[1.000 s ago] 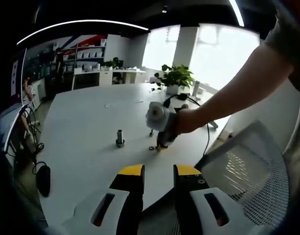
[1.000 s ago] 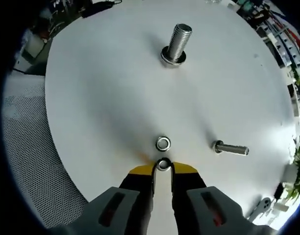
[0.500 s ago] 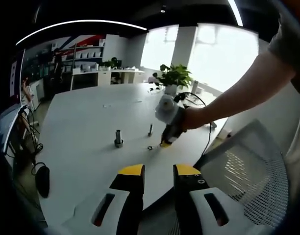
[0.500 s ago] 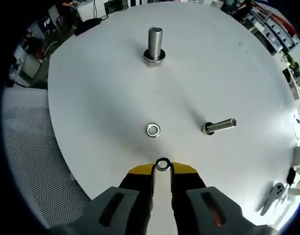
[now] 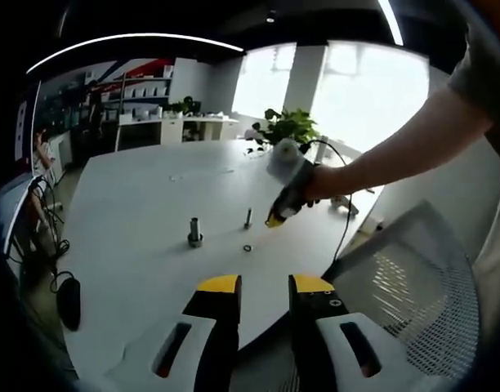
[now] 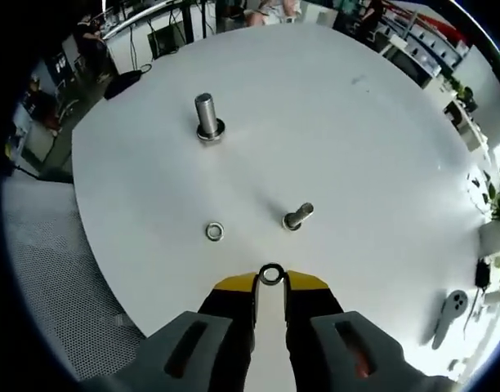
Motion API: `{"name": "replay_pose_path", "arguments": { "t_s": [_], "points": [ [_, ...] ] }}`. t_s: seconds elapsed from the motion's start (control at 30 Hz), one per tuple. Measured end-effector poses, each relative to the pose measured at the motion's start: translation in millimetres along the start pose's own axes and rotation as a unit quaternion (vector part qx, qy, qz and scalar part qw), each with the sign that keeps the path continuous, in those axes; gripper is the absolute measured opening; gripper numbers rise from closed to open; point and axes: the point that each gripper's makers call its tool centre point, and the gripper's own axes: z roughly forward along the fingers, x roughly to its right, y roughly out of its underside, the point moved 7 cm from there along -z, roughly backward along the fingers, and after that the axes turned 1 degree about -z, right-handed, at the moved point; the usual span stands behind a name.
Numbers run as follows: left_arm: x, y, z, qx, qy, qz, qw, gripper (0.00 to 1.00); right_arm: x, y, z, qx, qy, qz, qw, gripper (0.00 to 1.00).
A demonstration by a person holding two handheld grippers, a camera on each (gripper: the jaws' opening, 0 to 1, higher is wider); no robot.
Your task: Place the washer onto the threaded stud by aligning its center hole with the stud, sliding it down to the base, and recovering from edge contact or off-axis alignment until the washer reaches the visible bottom stop.
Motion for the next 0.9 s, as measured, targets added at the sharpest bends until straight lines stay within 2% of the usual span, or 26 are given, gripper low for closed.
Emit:
{"name": "replay_pose_path", "arguments": {
  "t_s": [0.2, 0.57, 0.73, 0.9],
  "points": [
    [-0.5, -0.1, -0.6, 0.002, -0.002, -0.001, 1.0000, 0.21, 12.0, -10.0, -8.9, 0.022, 0.013, 0.005, 0.9997, 0.14],
    [-1.0, 0.0, -1.1, 0.004, -0.006, -0.003, 1.0000, 0.21, 18.5, -36.3, -6.3, 0.043, 0.017, -0.010, 0.9989, 0.14],
    [-0.7, 0.4, -0.3, 0.002, -0.006, -0.002, 1.0000, 0.21, 20.7, -40.8, -1.9, 0.033, 0.022, -0.028, 0.9988, 0.14],
    [-1.2, 0.6, 0.1, 0.002, -0.007, -0.004, 1.0000, 0.21, 24.6, -41.1, 0.7, 0.028, 0.018, -0.024, 0.9992, 0.14]
  ]
}}
